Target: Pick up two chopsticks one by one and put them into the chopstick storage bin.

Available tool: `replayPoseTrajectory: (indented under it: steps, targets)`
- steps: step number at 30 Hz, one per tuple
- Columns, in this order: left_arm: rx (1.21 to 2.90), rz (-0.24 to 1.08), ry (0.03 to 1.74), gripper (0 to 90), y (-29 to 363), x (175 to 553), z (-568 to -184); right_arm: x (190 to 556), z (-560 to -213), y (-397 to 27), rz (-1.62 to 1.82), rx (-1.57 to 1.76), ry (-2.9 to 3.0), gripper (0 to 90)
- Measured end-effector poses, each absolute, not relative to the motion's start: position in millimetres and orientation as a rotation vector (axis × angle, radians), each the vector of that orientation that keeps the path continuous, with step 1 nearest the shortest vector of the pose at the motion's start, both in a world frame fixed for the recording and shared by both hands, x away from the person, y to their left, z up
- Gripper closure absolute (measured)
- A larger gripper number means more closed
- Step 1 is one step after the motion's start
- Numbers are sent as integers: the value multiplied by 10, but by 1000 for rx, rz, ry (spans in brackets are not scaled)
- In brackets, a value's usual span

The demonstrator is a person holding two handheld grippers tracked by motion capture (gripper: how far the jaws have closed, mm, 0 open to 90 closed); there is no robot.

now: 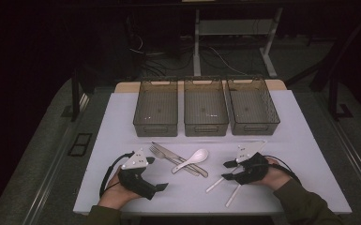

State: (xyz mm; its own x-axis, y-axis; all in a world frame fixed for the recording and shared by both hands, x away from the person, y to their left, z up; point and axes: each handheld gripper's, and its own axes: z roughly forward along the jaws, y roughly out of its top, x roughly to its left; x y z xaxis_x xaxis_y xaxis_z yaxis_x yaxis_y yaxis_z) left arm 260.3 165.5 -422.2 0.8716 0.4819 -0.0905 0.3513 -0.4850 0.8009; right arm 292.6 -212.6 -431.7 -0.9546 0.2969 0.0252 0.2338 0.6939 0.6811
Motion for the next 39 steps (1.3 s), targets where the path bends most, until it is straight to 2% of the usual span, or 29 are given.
replayPoseTrajectory:
  steps: [14, 20, 30, 39]
  targets:
    - [2124, 184, 603, 0, 1657, 2597, -4216, 2603, -4367, -2264, 1086, 274, 2935, 553]
    - [2124, 183, 603, 0, 1658, 2599, -4221, 2569, -4425, -2234, 1036, 190, 2945, 580]
    - [2125, 183, 603, 0, 1664, 2599, -4219, 2539, -4418, -2246, 1017, 157, 2929, 719]
    - [2124, 181, 606, 0, 1667, 2601, -4223, 2508, -4409, -2274, 1016, 126, 2930, 788]
